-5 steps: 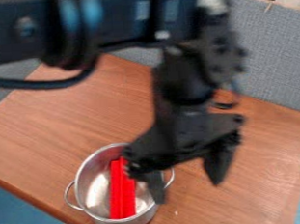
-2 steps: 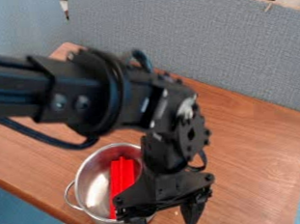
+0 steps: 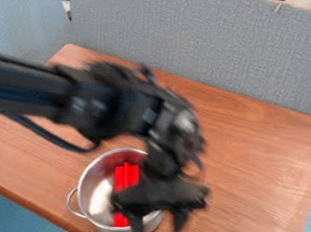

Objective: Put the red object in the metal pot

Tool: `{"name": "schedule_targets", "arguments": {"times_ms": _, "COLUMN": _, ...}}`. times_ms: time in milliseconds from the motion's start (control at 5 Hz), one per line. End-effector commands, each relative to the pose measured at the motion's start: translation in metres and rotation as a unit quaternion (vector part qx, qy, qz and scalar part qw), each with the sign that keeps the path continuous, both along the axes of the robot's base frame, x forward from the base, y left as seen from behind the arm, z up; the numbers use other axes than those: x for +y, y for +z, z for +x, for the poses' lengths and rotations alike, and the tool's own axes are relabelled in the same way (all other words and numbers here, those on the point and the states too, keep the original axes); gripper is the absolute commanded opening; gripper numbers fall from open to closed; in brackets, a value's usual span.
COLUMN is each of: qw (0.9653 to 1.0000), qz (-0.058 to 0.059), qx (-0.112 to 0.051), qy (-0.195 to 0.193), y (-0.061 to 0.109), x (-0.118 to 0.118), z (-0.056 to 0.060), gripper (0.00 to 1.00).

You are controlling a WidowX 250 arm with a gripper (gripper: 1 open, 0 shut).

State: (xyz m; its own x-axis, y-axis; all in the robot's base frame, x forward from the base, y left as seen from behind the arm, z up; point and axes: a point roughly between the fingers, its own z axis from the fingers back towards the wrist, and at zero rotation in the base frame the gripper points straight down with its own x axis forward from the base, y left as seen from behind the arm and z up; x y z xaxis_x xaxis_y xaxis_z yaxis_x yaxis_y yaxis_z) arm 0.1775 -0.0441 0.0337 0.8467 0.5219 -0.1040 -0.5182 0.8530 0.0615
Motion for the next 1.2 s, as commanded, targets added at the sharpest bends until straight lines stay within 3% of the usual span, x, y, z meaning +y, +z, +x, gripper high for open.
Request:
{"name": "schedule_targets", "arguments": {"times_ms": 0, "qw": 0.9987, "qz": -0.006, "qx": -0.019, "qy": -0.047, "y": 0.032, "x": 0.041, "z": 0.013, "gripper": 0.00}}
{"name": "schedule_targets", "arguments": {"times_ms": 200, "qw": 0.9997, "qz": -0.005, "qx": -0.021, "qy": -0.011, "y": 0.032, "x": 0.078, "z": 0.012, "gripper": 0.00}}
{"name": "schedule_targets", "arguments": {"times_ms": 400, "qw": 0.9998, "qz": -0.005, "qx": -0.021, "qy": -0.002, "y": 0.023, "x": 0.086, "z": 0.006, "gripper": 1.00}}
{"name": "schedule_targets", "arguments": {"times_ms": 600, "qw": 0.9997, "qz": -0.008, "qx": -0.021, "qy": -0.003, "y": 0.016, "x": 0.089, "z": -0.002, "gripper": 1.00}}
{"name": "schedule_targets", "arguments": {"times_ms": 800, "qw": 0.9989, "qz": -0.004, "qx": -0.032, "qy": -0.034, "y": 0.040, "x": 0.104, "z": 0.008, "gripper": 1.00}}
{"name": "schedule_targets", "arguments": {"times_ms": 1000, "qw": 0.9968, "qz": -0.008, "qx": -0.038, "qy": -0.070, "y": 0.075, "x": 0.127, "z": 0.021, "gripper": 1.00}}
